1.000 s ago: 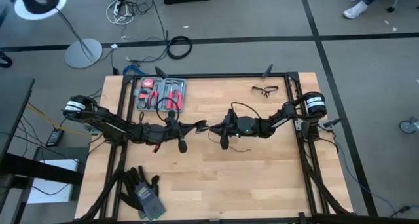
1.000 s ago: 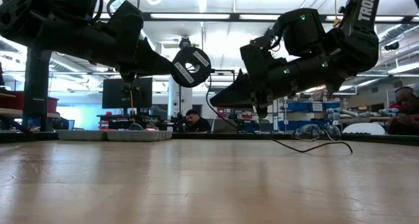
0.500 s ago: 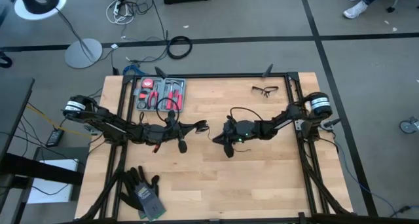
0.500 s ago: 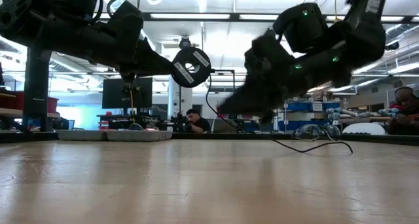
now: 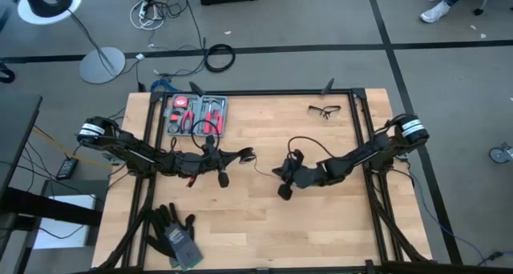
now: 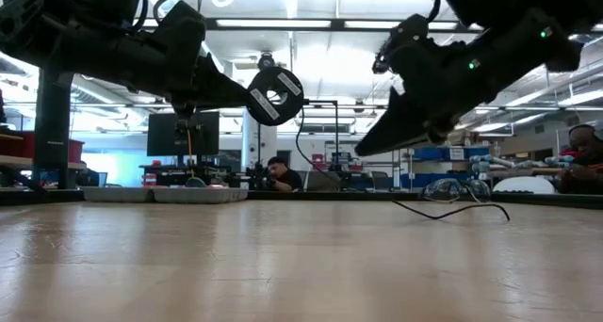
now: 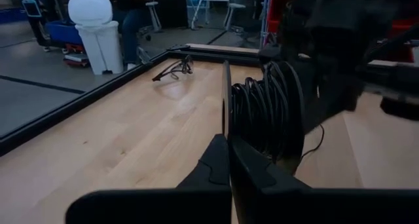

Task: Coil cords
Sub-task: Coil the black wire on the black spool

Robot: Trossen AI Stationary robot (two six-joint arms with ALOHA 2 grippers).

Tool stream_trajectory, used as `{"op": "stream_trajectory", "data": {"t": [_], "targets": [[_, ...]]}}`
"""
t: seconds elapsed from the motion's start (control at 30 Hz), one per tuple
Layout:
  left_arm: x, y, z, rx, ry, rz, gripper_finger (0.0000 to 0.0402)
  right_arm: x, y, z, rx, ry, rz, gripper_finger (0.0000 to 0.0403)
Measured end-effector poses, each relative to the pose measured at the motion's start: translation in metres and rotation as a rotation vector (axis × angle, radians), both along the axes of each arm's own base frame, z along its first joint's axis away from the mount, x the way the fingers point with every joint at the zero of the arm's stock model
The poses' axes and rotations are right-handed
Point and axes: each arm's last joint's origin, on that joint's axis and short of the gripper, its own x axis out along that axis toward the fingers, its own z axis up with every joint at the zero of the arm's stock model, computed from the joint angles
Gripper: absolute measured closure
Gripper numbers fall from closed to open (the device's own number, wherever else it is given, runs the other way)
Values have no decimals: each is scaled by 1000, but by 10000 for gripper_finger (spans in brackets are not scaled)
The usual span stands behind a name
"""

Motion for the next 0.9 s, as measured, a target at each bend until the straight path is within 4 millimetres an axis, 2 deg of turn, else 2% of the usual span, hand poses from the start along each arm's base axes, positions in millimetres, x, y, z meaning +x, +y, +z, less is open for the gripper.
{"op": "stream_trajectory", "data": {"t": [0.1,0.27,0.57,0.7,0.9], "targets": [[0,0,0,-16,-6,2,401,7,1,-6,-42,-28,32,391],[0,0,0,-17,-5,2,401,12,3,-4,-91,-83,74,384],[0,0,0,-16,-10,3,401,14,0,-4,-95,-90,70,320],[1,1,6,-17,-67,4,401,13,-2,-5,-106,-71,70,291],[1,1,13,13,-123,17,401,13,-2,-5,-108,-72,70,275]]}}
